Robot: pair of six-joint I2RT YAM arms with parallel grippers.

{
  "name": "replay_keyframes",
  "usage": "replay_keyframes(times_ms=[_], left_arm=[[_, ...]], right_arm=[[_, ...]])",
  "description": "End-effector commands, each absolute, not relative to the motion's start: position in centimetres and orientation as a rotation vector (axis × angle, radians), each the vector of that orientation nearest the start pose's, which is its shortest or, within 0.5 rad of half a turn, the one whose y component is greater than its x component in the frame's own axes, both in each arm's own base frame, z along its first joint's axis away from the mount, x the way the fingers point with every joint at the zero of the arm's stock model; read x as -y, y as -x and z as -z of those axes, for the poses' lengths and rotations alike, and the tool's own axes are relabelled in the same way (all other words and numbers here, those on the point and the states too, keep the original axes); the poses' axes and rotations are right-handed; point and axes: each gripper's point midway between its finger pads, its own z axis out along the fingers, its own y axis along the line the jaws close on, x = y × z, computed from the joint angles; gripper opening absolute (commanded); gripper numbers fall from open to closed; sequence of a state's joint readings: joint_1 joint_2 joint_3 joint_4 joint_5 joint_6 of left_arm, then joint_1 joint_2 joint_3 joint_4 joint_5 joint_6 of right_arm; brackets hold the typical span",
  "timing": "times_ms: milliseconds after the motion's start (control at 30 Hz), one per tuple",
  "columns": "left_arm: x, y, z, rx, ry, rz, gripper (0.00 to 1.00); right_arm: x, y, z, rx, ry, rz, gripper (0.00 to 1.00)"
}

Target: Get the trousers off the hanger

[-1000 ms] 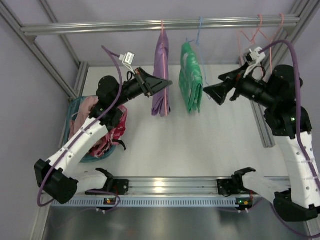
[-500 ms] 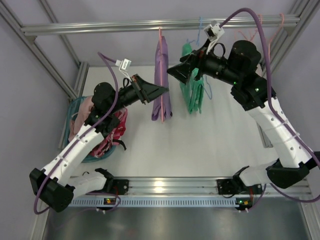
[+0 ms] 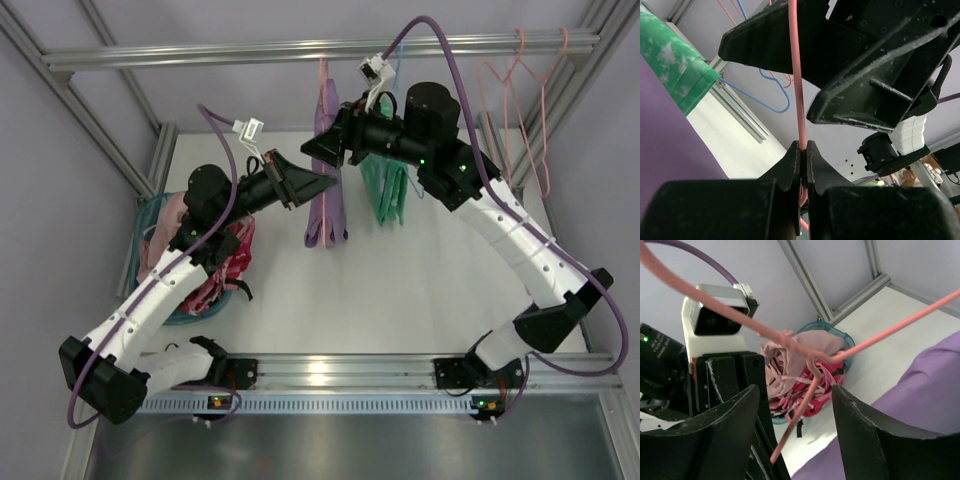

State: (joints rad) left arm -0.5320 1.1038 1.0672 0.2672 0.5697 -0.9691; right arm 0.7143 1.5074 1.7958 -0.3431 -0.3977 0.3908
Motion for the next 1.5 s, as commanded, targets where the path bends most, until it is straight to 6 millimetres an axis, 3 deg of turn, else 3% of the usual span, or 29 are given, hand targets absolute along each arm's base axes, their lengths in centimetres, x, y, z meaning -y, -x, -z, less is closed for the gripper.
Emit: replay_keyframes(times_ms=[0, 133, 267, 367, 400, 533, 567, 633, 667, 733, 800, 900, 933, 1100, 1333, 1467], left_arm=[[27.2, -21.6, -47.8, -1.305, -0.347, 1.577, 0.00], [27.2, -21.3, -47.4, -1.301, -0.383, 1.563, 0.00], [27.0, -20.7, -46.7, -1.291, -0.417, 1.537, 0.00], [26.5, -21.0, -46.0, -1.308, -0.429, 1.451, 0.08], [26.2, -21.4, -45.6, -1.333, -0.414, 1.408, 0.23], [24.0, -22.6, -44.5, -1.359, -0.414, 1.160, 0.68], [23.3, -21.9, -44.7, -1.338, -0.431, 1.126, 0.71], [22.6, -21.6, -43.0, -1.354, -0.488, 1.036, 0.78], [21.9, -20.7, -43.0, -1.330, -0.515, 1.004, 0.79], [21.4, -20.5, -40.5, -1.362, -0.590, 0.916, 0.80], [20.6, -19.4, -39.8, -1.333, -0.649, 0.857, 0.80], [19.6, -19.6, -36.9, -1.365, -0.715, 0.738, 0.79], [19.5, -19.6, -35.1, -1.390, -0.773, 0.699, 0.79], [19.6, -18.4, -31.5, -1.366, -0.908, 0.672, 0.79], [20.6, -19.1, -25.9, -1.451, -1.025, 0.673, 0.77], [21.0, -19.8, -25.3, -1.439, -1.021, 0.664, 0.76]], right_arm=[[-36.7, -27.3, -49.7, -1.522, 0.588, -1.247, 0.60], [-37.7, -26.6, -49.6, -1.518, 0.618, -1.297, 0.42], [-38.0, -26.5, -49.4, -1.528, 0.619, -1.309, 0.00], [-37.8, -26.4, -49.4, -1.539, 0.604, -1.314, 0.00], [-37.6, -26.1, -49.8, -1.536, 0.597, -1.326, 0.00], [-36.7, -25.3, -50.8, -1.532, 0.562, -1.342, 0.00], [-36.3, -24.9, -51.4, -1.521, 0.558, -1.346, 0.00], [-36.0, -24.7, -51.2, -1.540, 0.533, -1.365, 0.00], [-35.8, -24.4, -51.6, -1.535, 0.522, -1.373, 0.00], [-35.5, -24.4, -51.5, -1.558, 0.486, -1.388, 0.00], [-35.1, -24.6, -51.7, -1.584, 0.421, -1.396, 0.00], [-34.4, -24.8, -52.6, -1.592, 0.343, -1.399, 0.00], [-34.2, -24.8, -53.0, -1.587, 0.329, -1.397, 0.00], [-33.9, -25.1, -54.5, -1.570, 0.277, -1.421, 0.00], [-33.5, -25.7, -55.9, -1.542, 0.240, -1.431, 0.00], [-33.3, -25.8, -56.9, -1.517, 0.228, -1.440, 0.00]])
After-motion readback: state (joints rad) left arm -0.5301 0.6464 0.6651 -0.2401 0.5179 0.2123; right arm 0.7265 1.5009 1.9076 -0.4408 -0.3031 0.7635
